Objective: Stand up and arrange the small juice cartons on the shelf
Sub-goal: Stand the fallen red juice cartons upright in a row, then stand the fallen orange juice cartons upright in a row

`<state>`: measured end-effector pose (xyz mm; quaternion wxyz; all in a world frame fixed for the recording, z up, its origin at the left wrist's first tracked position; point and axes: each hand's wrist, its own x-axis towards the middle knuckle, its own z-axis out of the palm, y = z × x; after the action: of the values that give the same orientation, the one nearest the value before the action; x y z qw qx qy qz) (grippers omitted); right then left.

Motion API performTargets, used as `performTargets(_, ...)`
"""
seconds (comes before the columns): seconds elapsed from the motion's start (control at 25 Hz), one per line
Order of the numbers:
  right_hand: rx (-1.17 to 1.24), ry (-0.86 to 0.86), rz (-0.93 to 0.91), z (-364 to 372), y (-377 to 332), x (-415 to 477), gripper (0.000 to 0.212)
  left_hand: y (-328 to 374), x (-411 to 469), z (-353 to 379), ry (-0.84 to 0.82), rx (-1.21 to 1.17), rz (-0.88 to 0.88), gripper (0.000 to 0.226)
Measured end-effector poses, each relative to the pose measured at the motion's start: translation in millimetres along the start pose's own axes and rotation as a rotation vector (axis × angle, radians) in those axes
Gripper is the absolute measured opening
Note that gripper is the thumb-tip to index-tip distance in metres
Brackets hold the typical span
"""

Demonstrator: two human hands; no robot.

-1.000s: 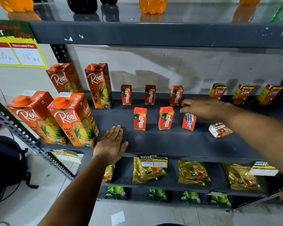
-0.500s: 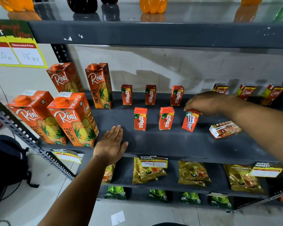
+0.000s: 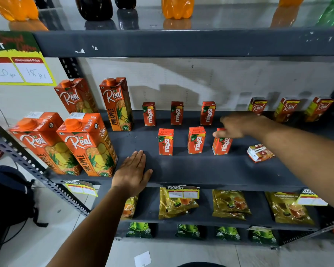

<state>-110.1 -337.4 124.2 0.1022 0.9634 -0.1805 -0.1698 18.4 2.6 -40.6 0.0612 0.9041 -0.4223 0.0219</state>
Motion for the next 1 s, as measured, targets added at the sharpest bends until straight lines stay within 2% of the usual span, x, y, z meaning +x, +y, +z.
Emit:
performTargets(0.16, 0.127, 0.006, 0.022, 4.3, 5.3, -8.3, 0.084, -3.1, -0.7, -1.5, -0.022, -0.013, 0.014, 0.071)
performTargets(0.24, 0.236, 0.082, 0.036, 3.3, 18.0, -13.6, 0.086, 0.9, -6.1, -7.6, 0.043, -0.06, 0.047, 0.069)
performTargets(0.36, 0.279, 0.156, 0.043, 8.8, 54.8, -26.9, 0.07, 27.6, -21.6, -14.2, 0.204, -0.17, 0.219, 0.06)
performTargets(0.48, 0.208, 0.104, 0.021, 27.7, 99.1, -40.6, 0.054, 100.2, -18.3, -5.8, 0.242, -0.212, 0.333, 0.051)
performTargets(0.64, 0.257, 0.028, 0.016, 51.6, 152.4, -57.8, 0.059, 220.0, 16.1, 5.0, 0.179, -0.209, 0.353, 0.055)
performTargets(0.76, 0.225, 0.048, -0.037, 74.5, 187.8, -66.3, 0.052, 289.2, 51.3, 11.3, 0.083, -0.177, 0.287, 0.06)
performTargets(0.88, 0.218, 0.045, -0.074, 92.8, 212.5, -74.5, 0.045, 319.9, 73.3, 24.0, -0.026, -0.091, 0.18, 0.066)
performTargets(1.0, 0.214, 0.049, -0.124, 101.3, 217.4, -75.3, 0.05, 321.8, 77.4, 30.9, -0.075, -0.025, 0.132, 0.072)
